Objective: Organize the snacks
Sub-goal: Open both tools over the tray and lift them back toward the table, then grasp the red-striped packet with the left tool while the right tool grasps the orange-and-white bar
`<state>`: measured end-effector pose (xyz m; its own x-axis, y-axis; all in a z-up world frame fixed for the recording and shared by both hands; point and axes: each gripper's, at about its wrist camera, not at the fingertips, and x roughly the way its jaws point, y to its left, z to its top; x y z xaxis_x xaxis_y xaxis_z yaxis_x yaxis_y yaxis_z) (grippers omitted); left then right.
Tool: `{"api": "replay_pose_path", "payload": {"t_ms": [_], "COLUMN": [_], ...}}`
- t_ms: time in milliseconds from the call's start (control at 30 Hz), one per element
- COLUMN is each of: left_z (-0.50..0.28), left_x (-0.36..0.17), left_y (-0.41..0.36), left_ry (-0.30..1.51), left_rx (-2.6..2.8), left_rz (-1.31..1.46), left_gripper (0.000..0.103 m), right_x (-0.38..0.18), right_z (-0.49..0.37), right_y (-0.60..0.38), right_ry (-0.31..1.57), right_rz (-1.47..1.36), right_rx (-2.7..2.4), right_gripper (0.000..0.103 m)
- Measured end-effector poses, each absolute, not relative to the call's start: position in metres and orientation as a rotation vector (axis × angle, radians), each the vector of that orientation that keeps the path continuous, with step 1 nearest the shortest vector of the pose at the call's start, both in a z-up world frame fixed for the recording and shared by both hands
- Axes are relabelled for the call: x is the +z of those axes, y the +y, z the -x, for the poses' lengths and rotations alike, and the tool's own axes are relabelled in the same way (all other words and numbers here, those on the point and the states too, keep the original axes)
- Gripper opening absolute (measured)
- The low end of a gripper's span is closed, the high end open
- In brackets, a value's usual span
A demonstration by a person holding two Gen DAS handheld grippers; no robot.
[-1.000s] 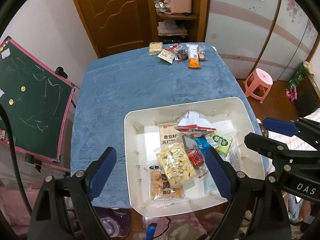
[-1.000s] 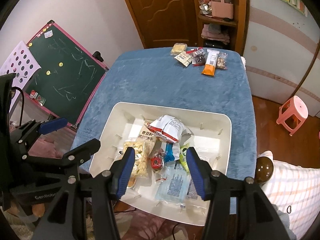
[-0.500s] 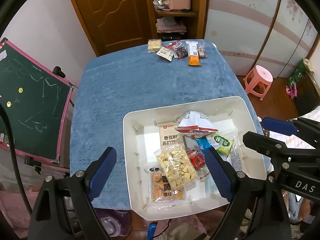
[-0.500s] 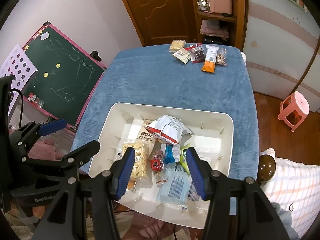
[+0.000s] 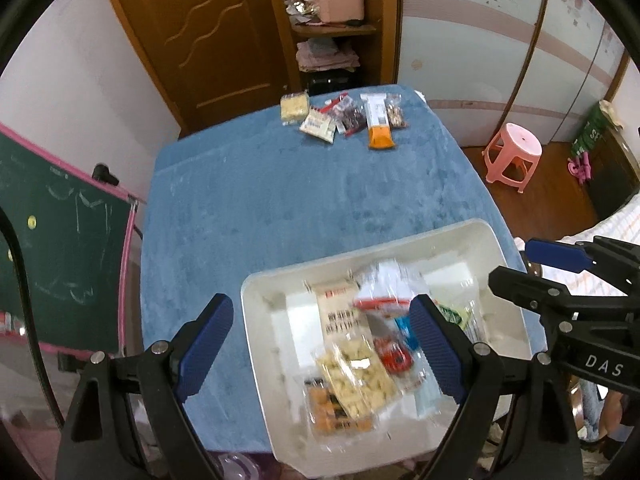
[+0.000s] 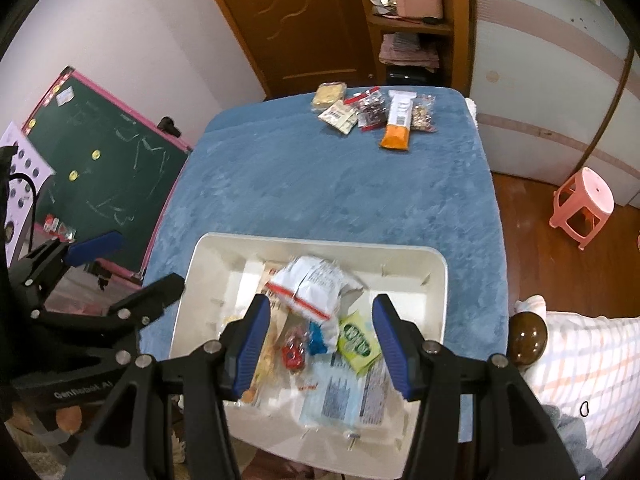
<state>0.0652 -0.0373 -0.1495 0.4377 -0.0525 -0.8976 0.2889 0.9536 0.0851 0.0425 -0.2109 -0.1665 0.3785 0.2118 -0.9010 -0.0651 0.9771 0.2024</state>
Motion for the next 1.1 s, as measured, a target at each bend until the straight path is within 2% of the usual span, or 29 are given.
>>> {"api": "replay_pose_path", "payload": {"t_ms": [467, 633, 833, 1100], "left_z": [-0.227, -0.290, -0.357, -0.411], "left_x": [-0.094, -0.094, -0.146, -0.266], "left_y": [-0.035, -0.044, -0.066, -0.091], "left_ry": [0.963, 0.943, 1.022, 1.207], "left_rx": [-0.240, -0.249, -0.301, -0.372], "left_rz": [-0.308, -0.317, -0.349, -0.408], "left_gripper": [0.089, 0.089, 0.089, 0.089], "right_x": [-0.125, -0.121, -0.148, -0.245], "right_z": [-0.164, -0.222, -0.291, -0.355], "right_y": [-0.242, -0.255, -0.270, -0.281], "right_ry": [1.074, 1.042, 1.037, 1.171], "right_rz": [-0.093, -0.107, -0.149, -0.218], "right_rx": [0.073, 0.029, -0.011, -0.054], "right_gripper": [0.054, 0.054, 0.054, 0.054]}}
